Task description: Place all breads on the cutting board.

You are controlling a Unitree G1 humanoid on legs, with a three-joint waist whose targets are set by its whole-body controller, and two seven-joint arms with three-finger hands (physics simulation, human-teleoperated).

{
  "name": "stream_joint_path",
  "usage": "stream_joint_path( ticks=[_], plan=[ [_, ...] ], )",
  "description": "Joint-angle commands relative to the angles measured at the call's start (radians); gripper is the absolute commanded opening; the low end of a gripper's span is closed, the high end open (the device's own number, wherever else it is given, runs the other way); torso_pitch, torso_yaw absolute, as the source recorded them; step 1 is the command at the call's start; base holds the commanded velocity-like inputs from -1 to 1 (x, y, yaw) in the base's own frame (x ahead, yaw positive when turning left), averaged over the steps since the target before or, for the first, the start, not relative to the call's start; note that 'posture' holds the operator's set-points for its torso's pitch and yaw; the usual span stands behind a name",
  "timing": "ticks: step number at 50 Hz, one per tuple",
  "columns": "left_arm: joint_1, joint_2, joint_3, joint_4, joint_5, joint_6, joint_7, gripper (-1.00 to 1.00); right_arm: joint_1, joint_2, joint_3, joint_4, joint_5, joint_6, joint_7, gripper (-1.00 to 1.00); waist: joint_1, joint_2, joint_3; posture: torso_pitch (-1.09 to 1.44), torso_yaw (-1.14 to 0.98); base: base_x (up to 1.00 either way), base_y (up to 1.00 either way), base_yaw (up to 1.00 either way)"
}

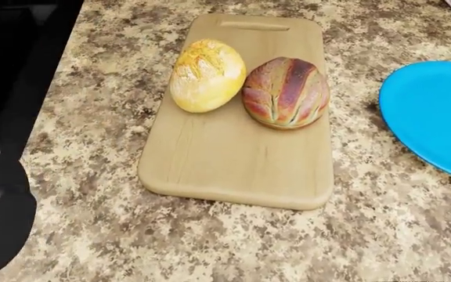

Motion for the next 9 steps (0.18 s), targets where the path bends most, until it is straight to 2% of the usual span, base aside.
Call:
stream_joint_path(
  ticks=[1, 2, 3, 9],
  plan=[
    [-0.030, 0.043, 0.007, -0.057, -0.102, -0.016, 0.096, 1.00, -0.022, -0.012, 0.000, 0.003, 0.006, 0.000, -0.012, 1.00, 0.002, -0.005, -0.031, 0.00, 0.00, 0.00, 0.00, 0.00],
    [-0.028, 0.058, 0.021, -0.071, -0.144, -0.010, 0.127, 1.00, -0.029, -0.016, 0.003, 0.007, 0.006, 0.004, -0.009, 1.00, 0.001, -0.004, -0.030, 0.00, 0.00, 0.00, 0.00, 0.00],
    [-0.020, 0.072, 0.008, -0.079, -0.172, -0.010, 0.140, 1.00, -0.033, -0.019, 0.006, 0.010, 0.007, 0.005, -0.007, 1.00, 0.000, -0.002, -0.029, 0.00, 0.00, 0.00, 0.00, 0.00],
    [-0.005, 0.159, 0.007, -0.115, -0.329, -0.040, 0.258, 1.00, -0.023, -0.024, 0.007, 0.014, 0.011, 0.012, -0.013, 1.00, 0.002, 0.004, -0.030, 0.00, 0.00, 0.00, 0.00, 0.00]
  ],
)
